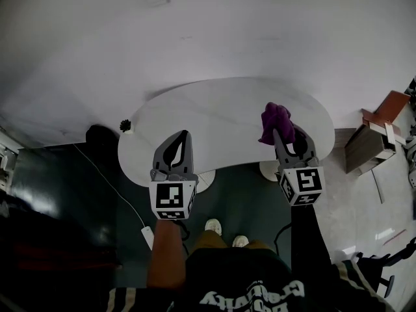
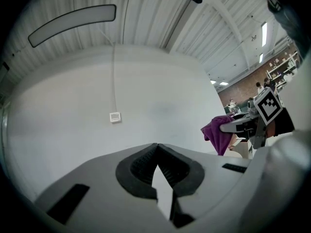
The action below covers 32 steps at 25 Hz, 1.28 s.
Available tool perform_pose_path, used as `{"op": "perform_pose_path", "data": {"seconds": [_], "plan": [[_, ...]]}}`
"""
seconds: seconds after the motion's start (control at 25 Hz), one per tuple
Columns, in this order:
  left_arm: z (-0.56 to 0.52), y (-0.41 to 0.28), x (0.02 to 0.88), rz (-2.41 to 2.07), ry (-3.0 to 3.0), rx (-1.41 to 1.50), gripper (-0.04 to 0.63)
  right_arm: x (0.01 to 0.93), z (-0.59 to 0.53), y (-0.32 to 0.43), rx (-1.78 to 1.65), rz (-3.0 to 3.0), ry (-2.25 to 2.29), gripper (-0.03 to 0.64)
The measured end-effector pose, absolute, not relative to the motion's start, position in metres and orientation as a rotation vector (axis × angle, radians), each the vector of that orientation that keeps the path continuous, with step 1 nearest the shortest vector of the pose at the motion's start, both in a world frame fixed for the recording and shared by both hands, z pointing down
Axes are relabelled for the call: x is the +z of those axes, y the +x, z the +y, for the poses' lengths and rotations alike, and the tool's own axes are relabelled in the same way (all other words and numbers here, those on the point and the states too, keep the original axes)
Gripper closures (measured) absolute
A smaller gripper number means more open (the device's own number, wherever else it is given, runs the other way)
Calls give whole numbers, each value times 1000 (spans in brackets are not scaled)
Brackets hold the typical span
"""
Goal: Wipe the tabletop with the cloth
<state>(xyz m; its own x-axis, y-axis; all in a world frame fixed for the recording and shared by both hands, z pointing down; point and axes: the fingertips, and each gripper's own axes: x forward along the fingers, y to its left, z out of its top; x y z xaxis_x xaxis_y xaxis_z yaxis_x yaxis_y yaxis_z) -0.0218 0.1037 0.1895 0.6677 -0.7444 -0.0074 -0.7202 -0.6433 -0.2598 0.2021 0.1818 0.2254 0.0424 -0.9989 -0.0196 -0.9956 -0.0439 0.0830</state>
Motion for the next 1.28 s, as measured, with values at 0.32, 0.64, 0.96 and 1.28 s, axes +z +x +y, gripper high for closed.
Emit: {"op": "perform_pose_path", "data": {"seconds": [0.32, 0.64, 0.96, 1.28], "plan": [[28, -45, 194, 1236, -2628, -142, 595, 236, 100, 174, -79, -2212, 2144, 477], [-94, -93, 219, 1304, -2636, -137, 595, 252, -26, 126, 4, -2230, 2155, 485], [-232, -143, 254, 1302, -2658, -210, 595, 294, -183, 36, 125, -2278, 2017, 489], [-333, -177, 315, 1326, -2713, -285, 595, 365, -309, -42, 214, -2319, 1829, 488]]}}
